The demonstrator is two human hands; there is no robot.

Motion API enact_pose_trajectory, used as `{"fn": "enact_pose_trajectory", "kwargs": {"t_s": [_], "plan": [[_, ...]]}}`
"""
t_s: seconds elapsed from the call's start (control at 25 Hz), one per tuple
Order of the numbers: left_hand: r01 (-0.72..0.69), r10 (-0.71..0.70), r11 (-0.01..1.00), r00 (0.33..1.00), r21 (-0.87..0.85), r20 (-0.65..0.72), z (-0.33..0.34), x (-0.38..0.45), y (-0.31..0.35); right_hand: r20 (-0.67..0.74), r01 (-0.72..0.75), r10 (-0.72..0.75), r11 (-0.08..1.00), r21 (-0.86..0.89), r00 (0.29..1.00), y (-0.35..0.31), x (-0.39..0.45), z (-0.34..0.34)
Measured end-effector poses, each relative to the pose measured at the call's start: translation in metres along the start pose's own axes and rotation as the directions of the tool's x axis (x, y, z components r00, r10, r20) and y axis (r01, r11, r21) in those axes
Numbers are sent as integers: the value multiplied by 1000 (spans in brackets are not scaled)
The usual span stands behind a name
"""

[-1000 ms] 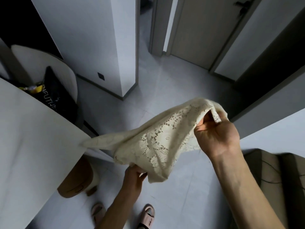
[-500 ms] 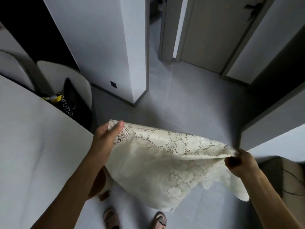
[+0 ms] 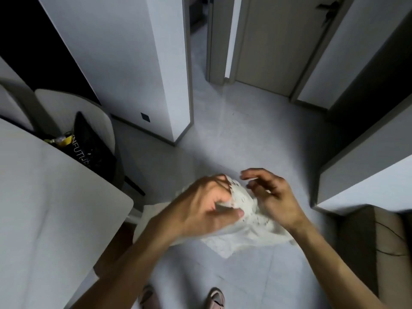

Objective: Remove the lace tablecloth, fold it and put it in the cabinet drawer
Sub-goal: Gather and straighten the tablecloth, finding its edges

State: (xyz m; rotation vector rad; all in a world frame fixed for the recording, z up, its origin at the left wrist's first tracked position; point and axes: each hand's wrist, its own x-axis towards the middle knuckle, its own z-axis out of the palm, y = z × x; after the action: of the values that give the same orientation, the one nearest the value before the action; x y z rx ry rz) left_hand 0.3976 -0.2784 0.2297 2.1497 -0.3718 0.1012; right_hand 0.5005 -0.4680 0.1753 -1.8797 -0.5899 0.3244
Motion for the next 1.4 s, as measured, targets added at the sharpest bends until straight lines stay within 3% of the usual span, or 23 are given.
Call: {"fn": "enact_pose_trajectory", "kwargs": {"t_s": [0.04,0.12,0.2,0.28,0.36,0.44,0.52,0.56,0.68,0.84,1.0,1.04,1.16,1.32,1.4], "plan": [[-60,60,998,997,12,39,5,-1,5,164,81,-81,997,5,983,-14,5,5],[-83,84,996,996,-7,45,7,-9,5,441,158,-150,987,20,885,-30,12,15],[-57,61,994,997,-94,49,2,-22,-4,621,142,-105,990,-9,777,-34,11,28],[-2,6,997,998,-79,60,-1,-38,-14,711,122,-34,990,-72,702,-32,8,45],[66,-64,997,997,-33,51,-1,-53,-25,720,83,17,991,-104,694,-25,9,58],[117,-114,990,993,-80,36,-2,-65,-33,745,-102,68,995,0,663,-20,13,65],[138,-135,977,990,-164,28,-11,-71,-37,799,-286,99,954,94,594,-23,18,68],[146,-142,968,989,-206,35,-18,-73,-38,826,-297,97,951,88,556,-22,20,72],[149,-134,947,989,-286,70,-41,-75,-36,850,-159,157,983,-88,503,-17,20,98],[137,-112,956,988,-259,108,-65,-82,-36,845,-203,228,968,-145,484,-7,14,130],[155,-152,961,988,-231,29,-77,-100,-49,743,-270,200,962,-26,639,-5,10,131],[156,-155,961,988,-230,24,-78,-103,-52,751,-301,192,954,9,632,-5,12,127],[141,-132,977,989,-162,68,-77,-107,-57,840,-405,169,912,65,515,-11,26,113],[130,-126,990,989,-52,82,-69,-109,-54,863,-183,137,982,-53,486,-16,31,122],[136,-130,989,988,-61,83,-71,-108,-53,849,-162,139,985,-64,511,-9,23,136]]}}
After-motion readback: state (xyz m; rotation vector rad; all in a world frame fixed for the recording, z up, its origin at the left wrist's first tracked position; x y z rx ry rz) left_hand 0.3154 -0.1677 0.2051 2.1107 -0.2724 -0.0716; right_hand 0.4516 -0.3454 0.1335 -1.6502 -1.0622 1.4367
